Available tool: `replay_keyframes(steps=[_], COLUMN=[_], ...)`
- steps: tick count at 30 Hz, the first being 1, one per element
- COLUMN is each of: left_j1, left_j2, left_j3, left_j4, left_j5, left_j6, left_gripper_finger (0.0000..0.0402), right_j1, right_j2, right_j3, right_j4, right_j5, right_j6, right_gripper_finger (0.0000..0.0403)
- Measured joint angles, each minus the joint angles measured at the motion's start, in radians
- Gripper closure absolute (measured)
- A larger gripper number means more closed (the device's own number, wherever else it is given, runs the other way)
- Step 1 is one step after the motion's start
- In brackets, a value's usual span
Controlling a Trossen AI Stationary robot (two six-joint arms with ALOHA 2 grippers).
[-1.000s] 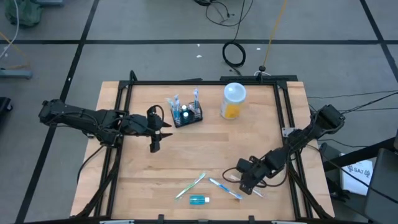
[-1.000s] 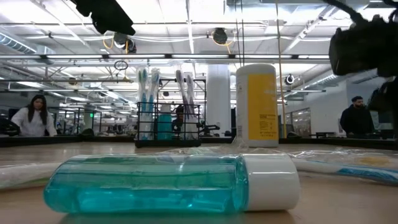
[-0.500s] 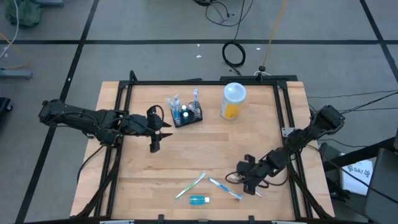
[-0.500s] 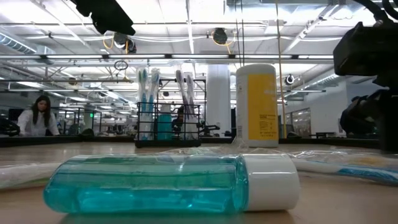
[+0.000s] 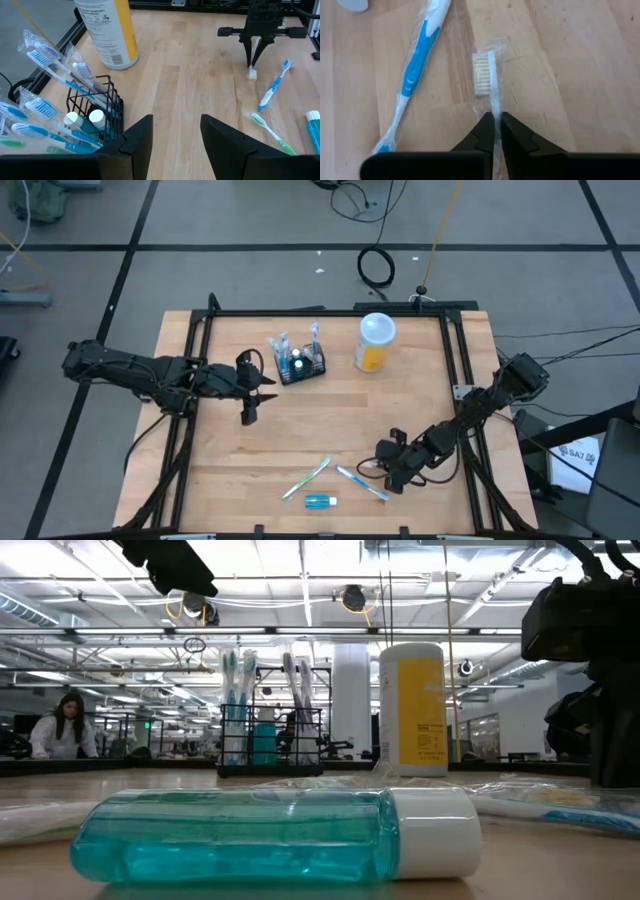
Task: Pick & Place toothbrushing station
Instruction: Put the orange toothbrush into the black mesh organizer
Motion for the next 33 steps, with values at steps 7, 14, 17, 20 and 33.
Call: replay_keyframes(steps=[7, 14, 17, 20, 33], left_j1=[0.000, 0.000, 0.000, 0.000, 0.000], left_j2=[0.000, 0.000, 0.000, 0.000, 0.000], left_j3=[0.000, 0.000, 0.000, 0.000, 0.000], left_j4=[0.000, 0.000, 0.000, 0.000, -0.001], left_j5=[0.000, 0.000, 0.000, 0.000, 0.000], left_j6=[0.001, 0.001, 0.001, 0.001, 0.011], left_gripper_finger=[0.0229, 0.0229, 0.0229, 0.0229, 0.0229], right_j1=[-0.016, -0.079, -0.118, -0.157, -0.391], right_j2=[0.005, 0.004, 0.003, 0.002, 0.004], right_j3=[0.077, 0.113, 0.113, 0.113, 0.115], right_j4=[-0.007, 0.068, 0.180, 0.357, 1.192], right_j5=[0.103, 0.299, 0.416, 0.545, 0.473], right_j6=[-0.041, -0.074, -0.176, -0.358, -1.120], right_gripper_finger=[0.0387, 0.0392, 0.0392, 0.0393, 0.0393])
